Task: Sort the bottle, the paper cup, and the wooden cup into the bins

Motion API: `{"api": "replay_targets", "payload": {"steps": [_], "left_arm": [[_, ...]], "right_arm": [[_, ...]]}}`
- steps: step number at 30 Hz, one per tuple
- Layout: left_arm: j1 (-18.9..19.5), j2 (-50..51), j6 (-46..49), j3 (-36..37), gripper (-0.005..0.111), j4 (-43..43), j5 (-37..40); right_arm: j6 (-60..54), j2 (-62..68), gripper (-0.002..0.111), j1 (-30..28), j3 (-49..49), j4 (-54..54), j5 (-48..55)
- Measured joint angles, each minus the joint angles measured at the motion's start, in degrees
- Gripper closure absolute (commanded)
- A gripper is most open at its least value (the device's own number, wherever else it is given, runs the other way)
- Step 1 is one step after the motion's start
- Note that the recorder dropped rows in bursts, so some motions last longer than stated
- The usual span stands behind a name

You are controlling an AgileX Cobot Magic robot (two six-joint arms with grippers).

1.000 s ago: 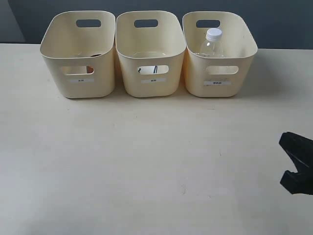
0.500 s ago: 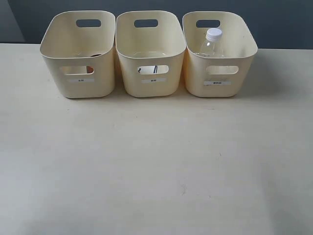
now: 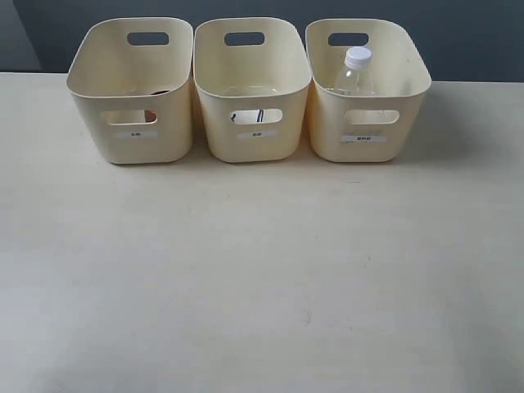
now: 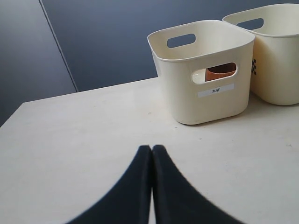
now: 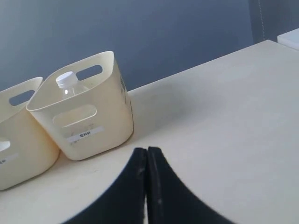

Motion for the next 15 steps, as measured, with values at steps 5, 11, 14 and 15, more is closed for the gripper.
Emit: {"api": "replay_targets", "payload": {"steps": [5,11,14,15], "left_arm": [[0.00,0.00,0.00,0.00,0.107,0.00,0.00],[0.00,0.00,0.00,0.00,0.107,0.00,0.00],[0.00,0.00,0.00,0.00,0.107,0.00,0.00],[0.00,0.00,0.00,0.00,0.107,0.00,0.00]], "right_arm": [[0.13,-0.10,0.109,0.00,0.00,0.00,0.23],[-1.31,-0.10,0.109,0.00,0.00,-1.50,-1.62],[-5.48,-0.10,0.109,0.00,0.00,-5.77,-5.12],[-5.92,-0.10,0.109,0.00,0.00,-6.80,-5.37]]}}
